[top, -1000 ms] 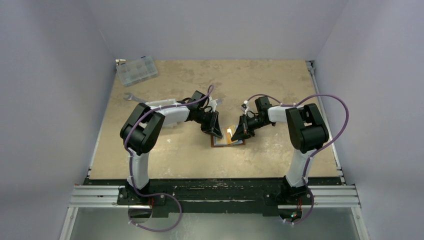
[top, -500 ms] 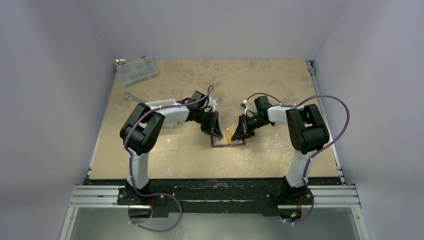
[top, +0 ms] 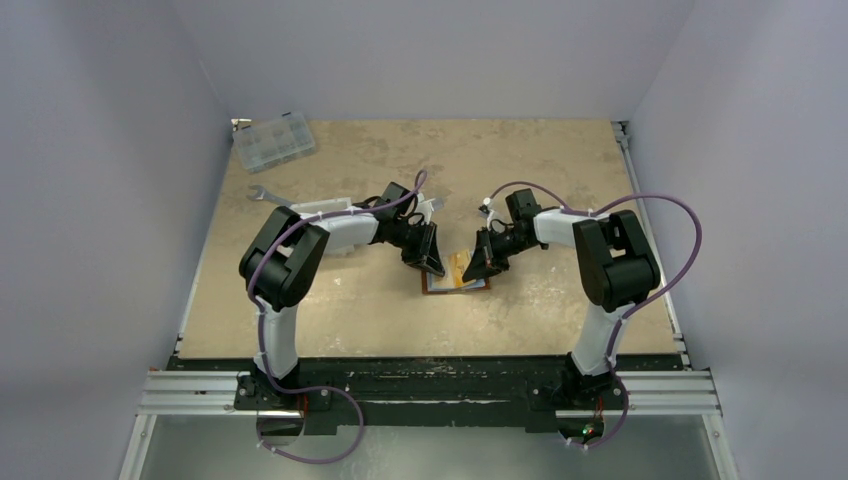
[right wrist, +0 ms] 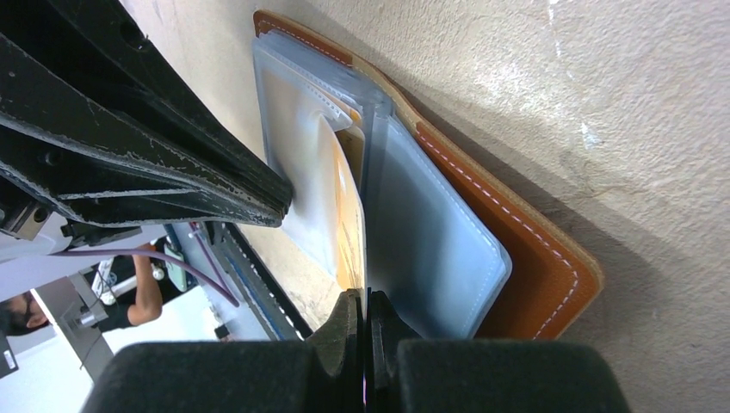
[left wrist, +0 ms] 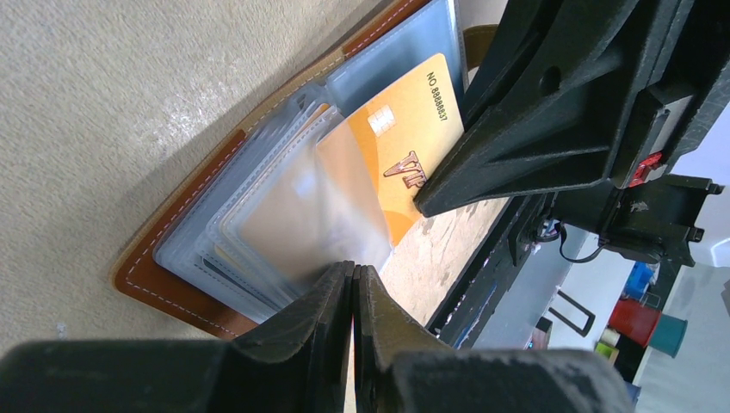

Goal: Put the credit cards into the card holder
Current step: Insert the credit card into the card holder.

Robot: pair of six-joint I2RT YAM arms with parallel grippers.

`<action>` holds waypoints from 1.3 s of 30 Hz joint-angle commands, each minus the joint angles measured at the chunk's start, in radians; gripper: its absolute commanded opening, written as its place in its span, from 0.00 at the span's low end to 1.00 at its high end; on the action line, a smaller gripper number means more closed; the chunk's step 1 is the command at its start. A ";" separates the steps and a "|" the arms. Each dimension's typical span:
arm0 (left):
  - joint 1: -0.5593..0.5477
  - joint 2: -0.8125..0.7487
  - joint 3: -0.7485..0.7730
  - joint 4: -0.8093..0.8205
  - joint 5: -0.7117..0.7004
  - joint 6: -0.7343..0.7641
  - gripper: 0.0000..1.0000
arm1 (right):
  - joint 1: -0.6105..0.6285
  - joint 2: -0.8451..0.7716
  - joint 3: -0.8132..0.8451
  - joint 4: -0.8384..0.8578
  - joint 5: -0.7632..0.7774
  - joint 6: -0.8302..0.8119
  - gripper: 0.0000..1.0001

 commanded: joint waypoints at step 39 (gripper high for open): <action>-0.001 0.047 -0.075 -0.078 -0.201 0.066 0.11 | 0.081 -0.037 -0.057 0.230 0.160 0.083 0.00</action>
